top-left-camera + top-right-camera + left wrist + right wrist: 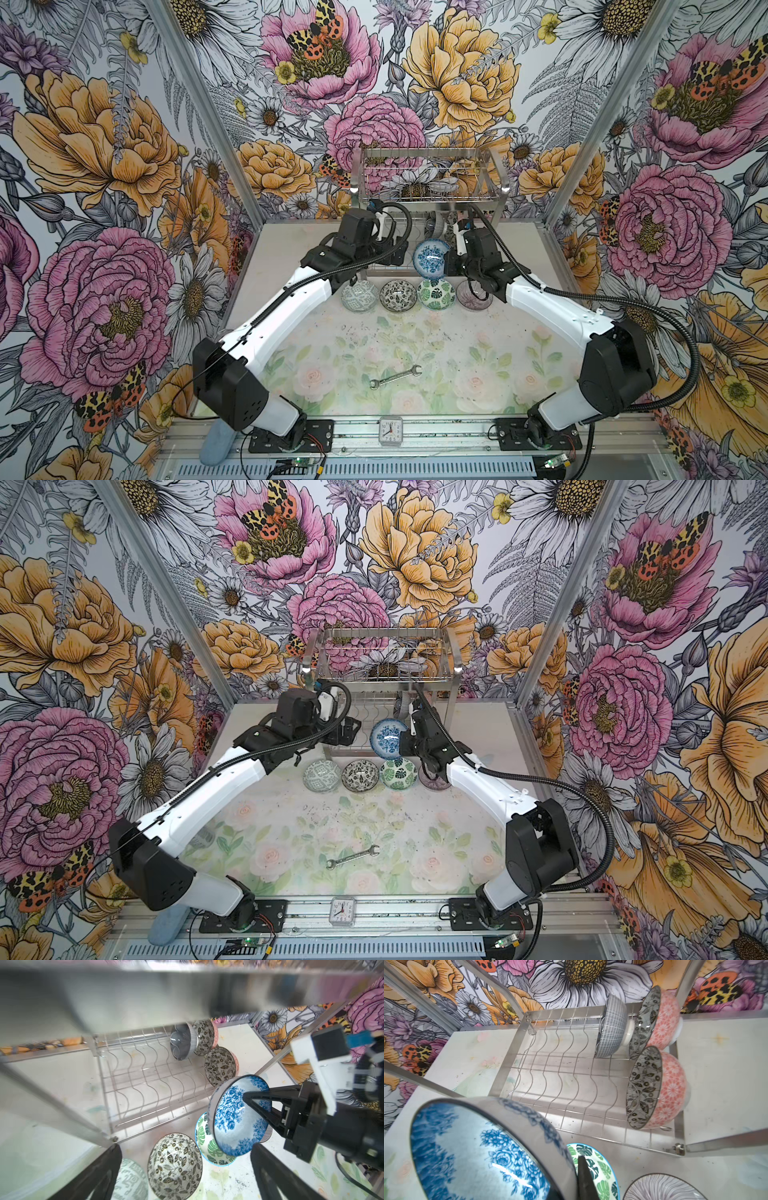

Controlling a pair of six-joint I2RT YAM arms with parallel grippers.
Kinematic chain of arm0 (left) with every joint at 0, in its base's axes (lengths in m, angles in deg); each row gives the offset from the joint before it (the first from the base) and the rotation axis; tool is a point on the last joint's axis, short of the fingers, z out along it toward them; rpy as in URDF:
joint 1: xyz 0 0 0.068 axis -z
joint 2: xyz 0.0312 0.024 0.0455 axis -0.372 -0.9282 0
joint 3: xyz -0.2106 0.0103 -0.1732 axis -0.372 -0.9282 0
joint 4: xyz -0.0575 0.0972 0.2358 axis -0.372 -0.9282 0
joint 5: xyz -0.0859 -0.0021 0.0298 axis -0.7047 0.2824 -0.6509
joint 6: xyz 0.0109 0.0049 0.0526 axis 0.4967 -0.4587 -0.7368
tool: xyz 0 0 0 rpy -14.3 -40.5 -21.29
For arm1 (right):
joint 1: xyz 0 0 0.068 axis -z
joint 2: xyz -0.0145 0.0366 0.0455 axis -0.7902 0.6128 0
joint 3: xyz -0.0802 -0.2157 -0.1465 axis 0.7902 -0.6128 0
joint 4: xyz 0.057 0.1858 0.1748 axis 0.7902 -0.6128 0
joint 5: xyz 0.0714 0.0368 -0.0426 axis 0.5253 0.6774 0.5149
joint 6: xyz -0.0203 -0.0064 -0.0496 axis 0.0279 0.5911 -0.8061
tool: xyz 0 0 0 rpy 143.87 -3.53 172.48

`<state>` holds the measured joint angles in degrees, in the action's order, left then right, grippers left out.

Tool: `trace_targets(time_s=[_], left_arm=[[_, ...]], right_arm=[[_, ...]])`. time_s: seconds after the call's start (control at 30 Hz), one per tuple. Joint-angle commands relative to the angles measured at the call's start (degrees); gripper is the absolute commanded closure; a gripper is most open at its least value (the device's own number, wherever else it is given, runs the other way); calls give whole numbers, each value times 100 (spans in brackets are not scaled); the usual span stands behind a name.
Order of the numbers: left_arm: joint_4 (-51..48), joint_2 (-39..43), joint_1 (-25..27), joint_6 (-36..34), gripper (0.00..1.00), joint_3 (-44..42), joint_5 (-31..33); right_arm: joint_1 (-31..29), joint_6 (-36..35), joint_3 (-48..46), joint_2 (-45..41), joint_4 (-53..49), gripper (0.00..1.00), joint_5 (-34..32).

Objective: Load the bowls into the dish rack
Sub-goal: 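Open and withdraw the left gripper while the right gripper carries the bowl rackward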

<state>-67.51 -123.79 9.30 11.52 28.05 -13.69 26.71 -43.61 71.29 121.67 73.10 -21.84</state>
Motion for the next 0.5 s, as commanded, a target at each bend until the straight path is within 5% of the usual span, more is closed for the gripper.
trace_targets(time_s=[0.0,0.2,0.47], left_arm=[[-991,476,-323,-517,1,61,179],[-1133,851,-1172,-807,1,-445,127],[-587,1115,-1552,-831,1,-1268,278]], right_arm=[[-111,-272,144,-192,219,100,-695],[-370,-769,461,78,-108,100,-1836],[-599,-1137,771,484,-337,100,-2727]])
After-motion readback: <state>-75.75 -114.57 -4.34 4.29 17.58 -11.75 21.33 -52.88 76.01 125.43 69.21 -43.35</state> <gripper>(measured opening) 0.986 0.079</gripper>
